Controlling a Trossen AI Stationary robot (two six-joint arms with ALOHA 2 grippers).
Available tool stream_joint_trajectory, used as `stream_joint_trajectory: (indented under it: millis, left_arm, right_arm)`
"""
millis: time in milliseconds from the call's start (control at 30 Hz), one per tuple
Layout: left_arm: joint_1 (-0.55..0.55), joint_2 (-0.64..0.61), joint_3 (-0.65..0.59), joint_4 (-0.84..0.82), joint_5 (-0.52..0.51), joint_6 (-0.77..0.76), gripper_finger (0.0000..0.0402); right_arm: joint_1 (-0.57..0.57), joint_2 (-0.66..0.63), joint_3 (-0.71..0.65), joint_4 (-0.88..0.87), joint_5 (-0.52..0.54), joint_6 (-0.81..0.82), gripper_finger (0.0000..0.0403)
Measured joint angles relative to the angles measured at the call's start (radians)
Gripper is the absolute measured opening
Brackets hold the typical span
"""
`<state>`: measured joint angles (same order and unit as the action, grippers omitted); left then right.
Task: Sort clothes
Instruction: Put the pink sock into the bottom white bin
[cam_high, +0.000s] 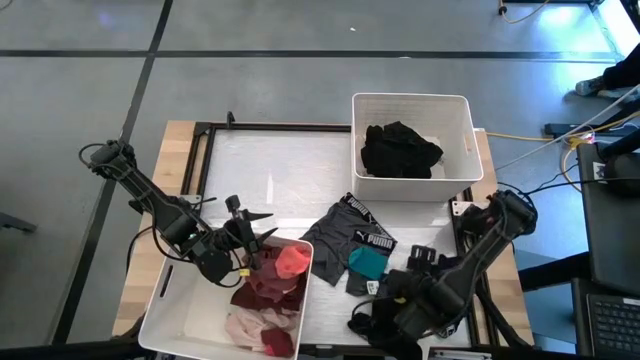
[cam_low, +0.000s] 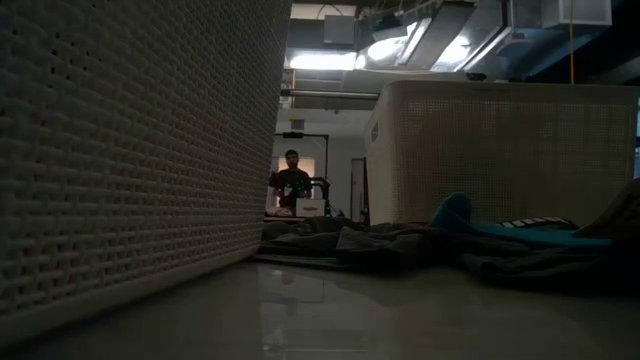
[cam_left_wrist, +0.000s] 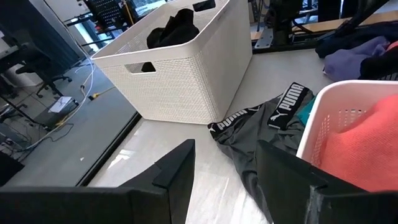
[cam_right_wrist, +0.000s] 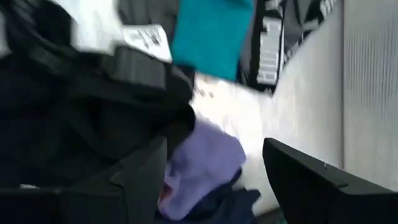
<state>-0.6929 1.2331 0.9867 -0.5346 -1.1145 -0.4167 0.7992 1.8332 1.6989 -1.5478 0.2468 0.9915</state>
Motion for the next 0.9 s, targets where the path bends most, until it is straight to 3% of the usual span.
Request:
stream_joint_trajectory:
  millis: [367, 567, 767, 900]
  left_arm:
    - [0.002, 0.000, 0.000, 0.003, 0.000, 0.024, 0.0156]
    - [0.002, 0.000, 0.000, 0.003, 0.000, 0.024, 0.0156]
    - [0.002, 0.000, 0.000, 0.004, 0.000, 0.019, 0.0156]
    - [0.002, 0.000, 0.000, 0.009, 0.000, 0.007, 0.0156]
  right_arm:
    - [0.119, 0.000, -0.131, 0.105, -0.241, 0.088, 0.0222]
    - [0.220, 0.000, -0.163, 0.211, -0.179, 0.191, 0.0204]
    - [0.270, 0.001, -0.281, 0.233, -0.141, 0.240, 0.0182]
    - [0.277, 0.002, -0.366, 0.377, -0.141, 0.238, 0.0160]
